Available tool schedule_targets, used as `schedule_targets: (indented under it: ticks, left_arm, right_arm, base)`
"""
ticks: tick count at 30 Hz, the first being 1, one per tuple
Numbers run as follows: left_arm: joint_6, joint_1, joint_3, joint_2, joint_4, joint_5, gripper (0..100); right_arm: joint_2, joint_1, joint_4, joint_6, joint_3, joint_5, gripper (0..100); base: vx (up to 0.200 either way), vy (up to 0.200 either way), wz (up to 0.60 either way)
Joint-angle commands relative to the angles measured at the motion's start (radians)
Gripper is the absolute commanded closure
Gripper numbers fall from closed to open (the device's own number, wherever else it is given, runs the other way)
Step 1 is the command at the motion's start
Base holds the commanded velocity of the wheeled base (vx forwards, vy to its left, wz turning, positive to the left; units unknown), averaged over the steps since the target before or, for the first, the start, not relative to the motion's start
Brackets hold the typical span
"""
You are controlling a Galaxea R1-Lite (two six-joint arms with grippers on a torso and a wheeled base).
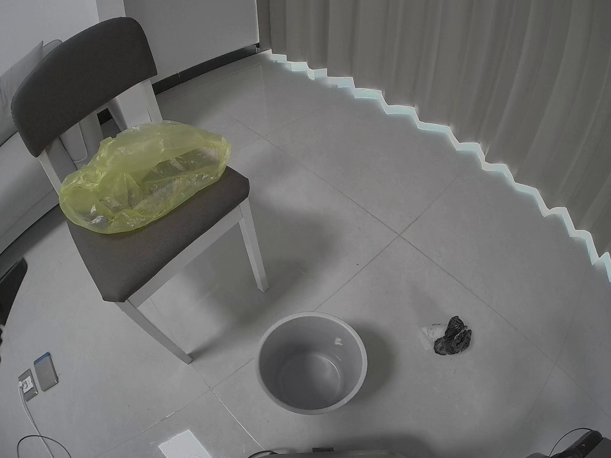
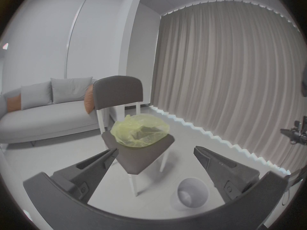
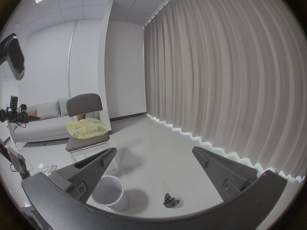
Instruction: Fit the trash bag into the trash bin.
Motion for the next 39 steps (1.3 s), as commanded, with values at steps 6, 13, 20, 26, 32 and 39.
schedule_targets:
  ticks: [6, 13, 20, 26, 32, 39]
  left_arm:
    - [0.286, 0.004, -0.345, 0.74, -0.095, 0.296, 0]
    - [0.502, 0.058, -0.37, 0.925, -0.32, 0.3, 0]
    - [0.574, 0.065, -0.457, 1.024, -0.385, 0.301, 0]
    - [0.609, 0.062, -0.493, 1.047, -0.379, 0.3, 0]
    - [0.66, 0.073, -0.514, 1.073, -0.386, 0.3, 0]
    - [0.674, 0.095, -0.588, 1.14, -0.386, 0.301, 0]
  right_arm:
    - [0.299, 0.009, -0.08, 0.011, -0.075, 0.014, 0]
    - [0.294, 0.007, -0.083, 0.011, -0.067, 0.014, 0]
    - [0.297, 0.007, -0.083, 0.011, -0.062, 0.015, 0]
    - [0.296, 0.007, -0.082, 0.011, -0.062, 0.017, 0]
    - [0.296, 0.007, -0.082, 0.011, -0.062, 0.017, 0]
    - [0.3, 0.007, -0.08, 0.011, -0.059, 0.02, 0]
  base:
    - [0.0, 0.0, 0.0]
    - [0.0, 0.0, 0.0]
    - [0.0, 0.0, 0.0]
    - [0.0, 0.0, 0.0]
    - [0.0, 0.0, 0.0]
    - [0.0, 0.0, 0.0]
